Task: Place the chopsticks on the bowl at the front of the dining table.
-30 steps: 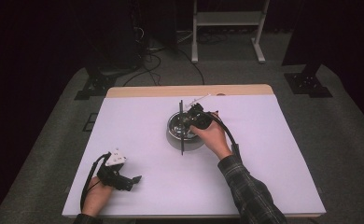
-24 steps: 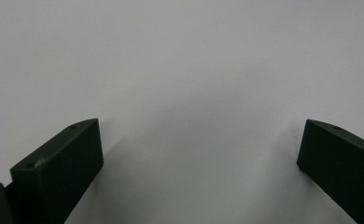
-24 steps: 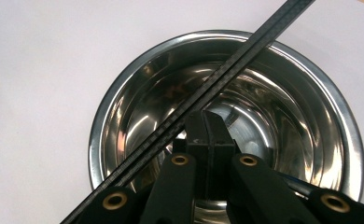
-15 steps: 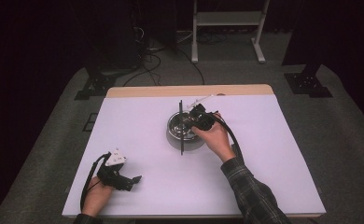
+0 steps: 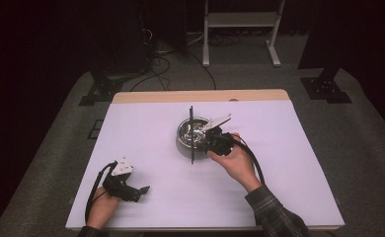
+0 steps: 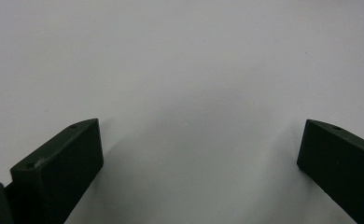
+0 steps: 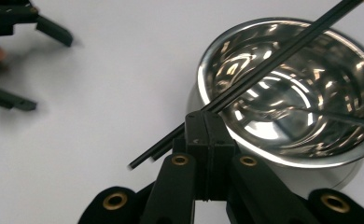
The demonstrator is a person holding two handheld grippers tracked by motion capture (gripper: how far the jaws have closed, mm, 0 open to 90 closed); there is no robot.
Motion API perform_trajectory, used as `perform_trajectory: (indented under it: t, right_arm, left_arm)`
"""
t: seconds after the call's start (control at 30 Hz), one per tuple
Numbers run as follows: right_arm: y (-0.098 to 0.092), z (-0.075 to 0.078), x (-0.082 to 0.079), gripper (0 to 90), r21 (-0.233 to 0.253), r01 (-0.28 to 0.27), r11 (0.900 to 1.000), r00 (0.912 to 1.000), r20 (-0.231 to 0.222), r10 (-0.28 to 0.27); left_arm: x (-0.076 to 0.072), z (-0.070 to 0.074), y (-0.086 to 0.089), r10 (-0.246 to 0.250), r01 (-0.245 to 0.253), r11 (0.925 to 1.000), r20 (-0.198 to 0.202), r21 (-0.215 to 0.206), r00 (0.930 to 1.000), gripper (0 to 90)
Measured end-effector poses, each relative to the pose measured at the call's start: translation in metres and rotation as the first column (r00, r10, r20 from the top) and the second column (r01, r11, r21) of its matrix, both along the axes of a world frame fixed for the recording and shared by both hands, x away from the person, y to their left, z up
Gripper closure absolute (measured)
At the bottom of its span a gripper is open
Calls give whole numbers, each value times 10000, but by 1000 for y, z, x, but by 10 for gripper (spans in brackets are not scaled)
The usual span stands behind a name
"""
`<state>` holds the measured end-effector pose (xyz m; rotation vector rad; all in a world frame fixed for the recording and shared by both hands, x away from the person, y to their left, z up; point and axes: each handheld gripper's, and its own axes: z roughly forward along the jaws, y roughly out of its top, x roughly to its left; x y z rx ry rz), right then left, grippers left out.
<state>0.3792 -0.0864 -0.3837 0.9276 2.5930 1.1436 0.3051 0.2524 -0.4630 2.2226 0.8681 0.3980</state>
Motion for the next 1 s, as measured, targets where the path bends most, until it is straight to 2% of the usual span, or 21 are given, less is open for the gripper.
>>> perform_trajectory:
  t: [0.17,0.47,0.67,1.0]
  right_arm:
    - [1,-4,-21,898,-17,-446,9990,9990,-3,446]
    - [13,-20,-39,898,-413,-1141,9926,9932,-260,1131]
    - [19,-31,-39,898,-583,-1150,9917,9926,-469,1123]
    - [17,-32,-31,898,-457,-938,9945,9951,-357,922]
  left_arm:
    - [0,0,0,2,-2,10000,7,0,10000,0]
    - [0,0,0,8,-8,10000,2,-28,10000,0]
    - [0,0,0,14,-14,10000,2,-32,10000,0]
    - [0,0,0,13,-13,10000,2,-31,10000,0]
